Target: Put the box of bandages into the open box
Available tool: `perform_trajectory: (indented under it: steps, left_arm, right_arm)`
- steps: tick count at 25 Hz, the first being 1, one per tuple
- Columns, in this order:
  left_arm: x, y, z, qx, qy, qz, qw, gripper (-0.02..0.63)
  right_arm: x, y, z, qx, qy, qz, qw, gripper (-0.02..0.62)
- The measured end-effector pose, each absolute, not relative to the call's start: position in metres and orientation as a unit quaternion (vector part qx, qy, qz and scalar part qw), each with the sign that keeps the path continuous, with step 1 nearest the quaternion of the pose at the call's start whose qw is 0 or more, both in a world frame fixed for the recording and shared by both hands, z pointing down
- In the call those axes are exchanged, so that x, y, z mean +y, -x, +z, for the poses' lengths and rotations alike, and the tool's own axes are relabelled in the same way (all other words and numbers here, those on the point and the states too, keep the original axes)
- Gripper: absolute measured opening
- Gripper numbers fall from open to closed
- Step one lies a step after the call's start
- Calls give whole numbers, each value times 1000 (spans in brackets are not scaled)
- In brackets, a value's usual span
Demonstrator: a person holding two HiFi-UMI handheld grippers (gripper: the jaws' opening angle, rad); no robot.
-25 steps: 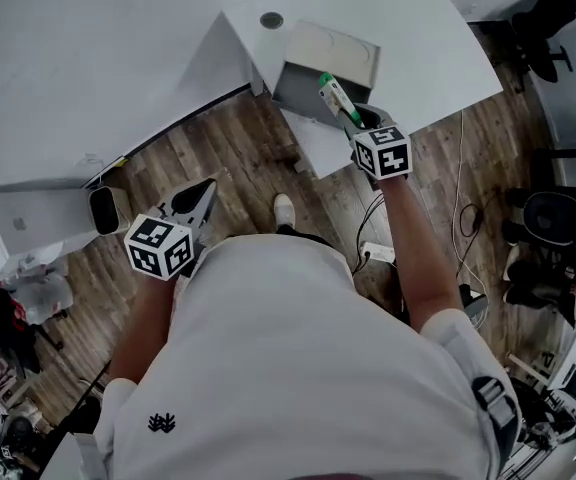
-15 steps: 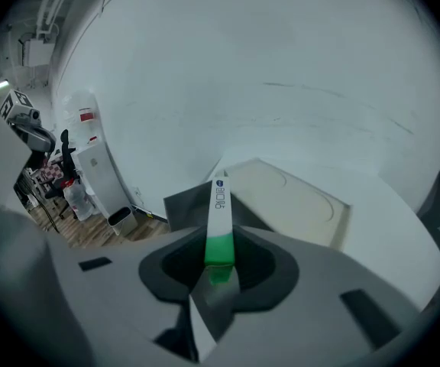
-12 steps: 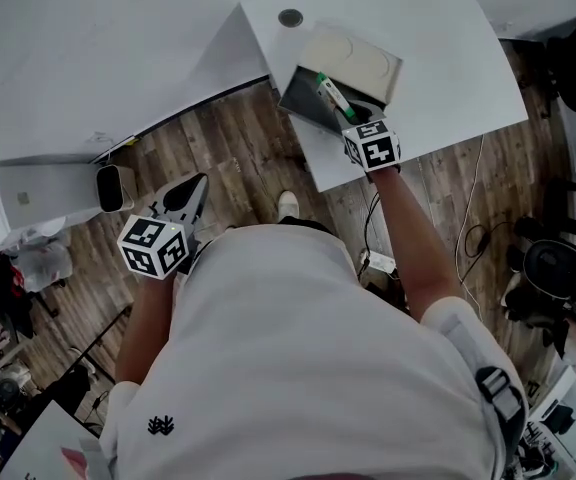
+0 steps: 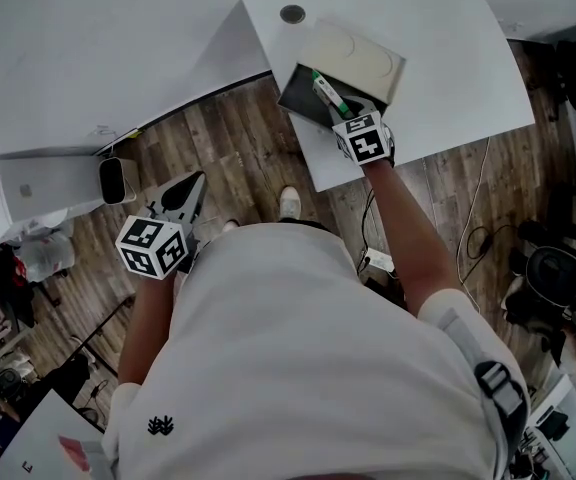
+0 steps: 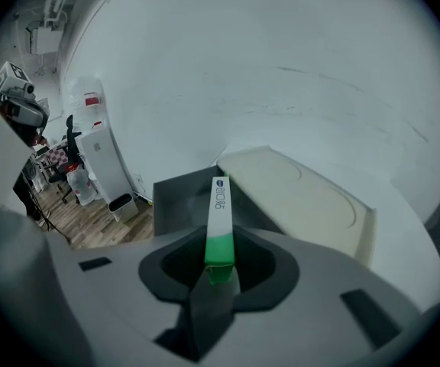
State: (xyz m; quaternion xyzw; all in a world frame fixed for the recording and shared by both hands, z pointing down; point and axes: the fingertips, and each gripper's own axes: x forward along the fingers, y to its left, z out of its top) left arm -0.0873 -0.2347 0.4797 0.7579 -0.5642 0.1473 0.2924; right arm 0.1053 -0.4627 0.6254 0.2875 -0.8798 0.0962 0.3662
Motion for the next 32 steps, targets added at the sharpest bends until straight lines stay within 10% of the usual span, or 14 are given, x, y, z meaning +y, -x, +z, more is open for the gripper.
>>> perform_trajectory:
  steps: [32]
  left_arm:
    - [-217, 108, 486, -504, -804, 140, 283, 6]
  right_arm:
    - [-431, -129, 581, -864, -358, 83, 344, 183]
